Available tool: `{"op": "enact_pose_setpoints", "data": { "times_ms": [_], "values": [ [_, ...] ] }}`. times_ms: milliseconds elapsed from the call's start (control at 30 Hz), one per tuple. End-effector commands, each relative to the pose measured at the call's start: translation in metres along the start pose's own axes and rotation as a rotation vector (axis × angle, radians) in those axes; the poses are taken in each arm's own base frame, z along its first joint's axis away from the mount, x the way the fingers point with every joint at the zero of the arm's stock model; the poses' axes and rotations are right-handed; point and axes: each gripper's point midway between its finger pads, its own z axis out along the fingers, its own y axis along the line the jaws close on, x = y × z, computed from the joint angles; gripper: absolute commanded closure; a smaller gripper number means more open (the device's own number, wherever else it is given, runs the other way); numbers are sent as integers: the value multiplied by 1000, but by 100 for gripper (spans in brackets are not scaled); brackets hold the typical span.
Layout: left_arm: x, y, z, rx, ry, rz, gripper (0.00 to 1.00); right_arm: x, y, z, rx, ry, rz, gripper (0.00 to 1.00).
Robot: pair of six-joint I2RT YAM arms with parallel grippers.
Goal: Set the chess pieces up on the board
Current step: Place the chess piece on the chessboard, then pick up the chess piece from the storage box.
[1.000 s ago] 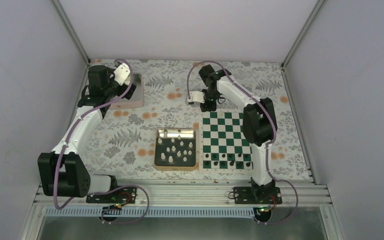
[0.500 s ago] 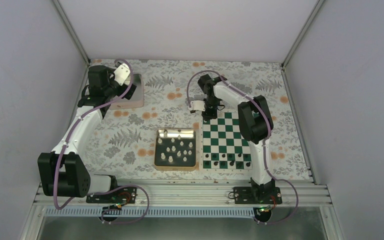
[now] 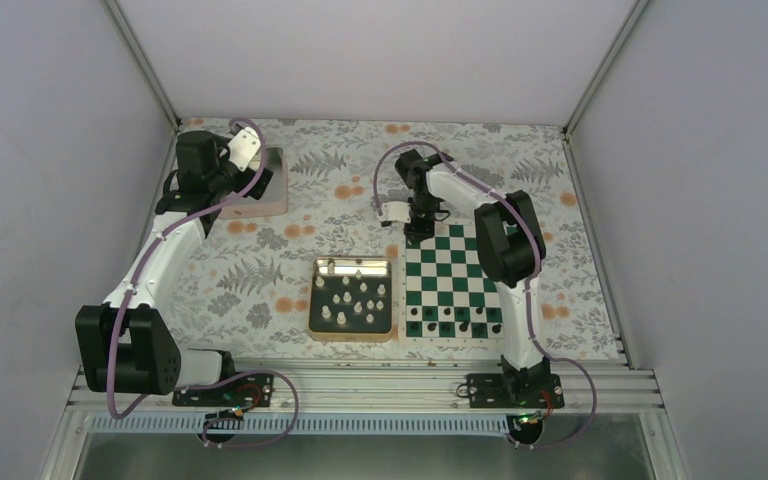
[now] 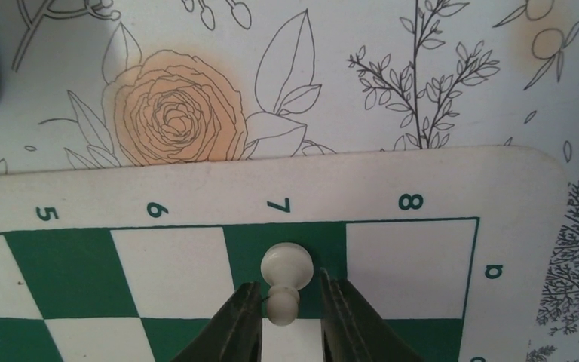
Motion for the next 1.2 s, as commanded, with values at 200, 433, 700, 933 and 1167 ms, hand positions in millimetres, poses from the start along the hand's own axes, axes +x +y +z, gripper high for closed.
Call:
{"op": "enact_pose_setpoints", "data": {
  "times_ms": [200, 433, 700, 933, 1167],
  "values": [
    [-1, -2, 1, 22, -6, 6, 0, -7, -4, -38, 51, -46, 19, 71],
    [-3, -2, -1, 21, -11, 6, 0, -40, 19, -63, 62, -63, -50, 70],
    [-1, -2, 0, 18, -9, 6, 0, -105, 93, -70, 50, -114, -236, 71],
    [-3, -2, -2, 16, -16, 6, 0, -140, 132, -54, 57, -168, -362, 72],
    [-4, -2, -6, 12, -23, 6, 0, -152, 133, -32, 25, -164, -378, 73]
  ]
}}
